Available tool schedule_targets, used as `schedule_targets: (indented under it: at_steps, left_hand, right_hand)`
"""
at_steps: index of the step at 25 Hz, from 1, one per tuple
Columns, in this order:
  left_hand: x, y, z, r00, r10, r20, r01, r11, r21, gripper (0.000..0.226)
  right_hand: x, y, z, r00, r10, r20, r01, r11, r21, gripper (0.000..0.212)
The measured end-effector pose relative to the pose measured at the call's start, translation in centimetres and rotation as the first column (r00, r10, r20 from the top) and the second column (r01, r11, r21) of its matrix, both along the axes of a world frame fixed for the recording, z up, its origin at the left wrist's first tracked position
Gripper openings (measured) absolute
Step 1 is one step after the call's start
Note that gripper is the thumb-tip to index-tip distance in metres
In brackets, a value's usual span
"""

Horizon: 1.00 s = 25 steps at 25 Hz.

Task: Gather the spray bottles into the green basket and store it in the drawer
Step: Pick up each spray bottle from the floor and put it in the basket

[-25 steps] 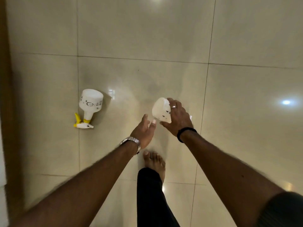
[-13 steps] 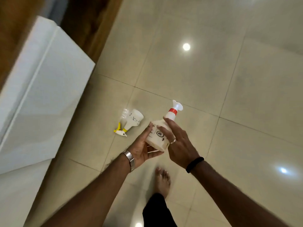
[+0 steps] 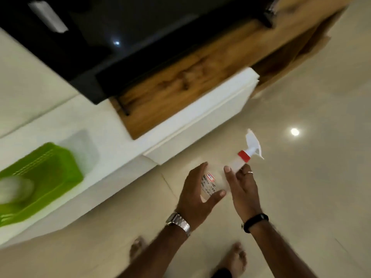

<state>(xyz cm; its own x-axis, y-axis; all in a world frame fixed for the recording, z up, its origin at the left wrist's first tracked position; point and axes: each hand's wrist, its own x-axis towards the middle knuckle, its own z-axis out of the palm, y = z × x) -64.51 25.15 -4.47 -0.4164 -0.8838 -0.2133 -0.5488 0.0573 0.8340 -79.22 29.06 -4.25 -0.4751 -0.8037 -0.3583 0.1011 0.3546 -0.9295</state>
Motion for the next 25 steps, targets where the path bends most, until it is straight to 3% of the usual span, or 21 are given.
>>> schedule_targets:
  at_steps: [6, 10, 15, 20, 25]
  left_hand:
    - [21.2, -5.6, 3.9, 0.963, 0.255, 0.083, -0.237, 0.954, -0.184, 0.088]
    - [34.7, -8.5, 5.0, 0.876, 0.470, 0.110, -0.426, 0.860, -0.280, 0.086]
    - [44.8, -9.5, 2.9, 0.761, 0.616, 0.205, -0.547, 0.778, -0.308, 0.081]
    - [48.9, -7.3, -1.9, 0.718, 0.530, 0.451, -0.392, 0.844, -0.366, 0.078]
    - [49.8, -5.6, -5.2, 0.720, 0.446, 0.531, -0.245, 0.880, -0.406, 0.077]
  right_hand:
    - [20.7, -11.1, 4.3, 0.926, 0.352, -0.135, -0.366, 0.926, -0.091, 0.036]
    - [35.4, -17.1, 5.9, 0.781, 0.566, -0.266, -0.607, 0.787, -0.107, 0.046]
    - [46.8, -21.9, 4.0, 0.591, 0.646, -0.483, -0.743, 0.669, -0.016, 0.050]
    - [51.7, -23.8, -0.5, 0.544, 0.656, -0.523, -0.731, 0.676, 0.087, 0.050]
    - [52.6, -24.0, -3.6, 0.510, 0.659, -0.552, -0.770, 0.636, 0.048, 0.043]
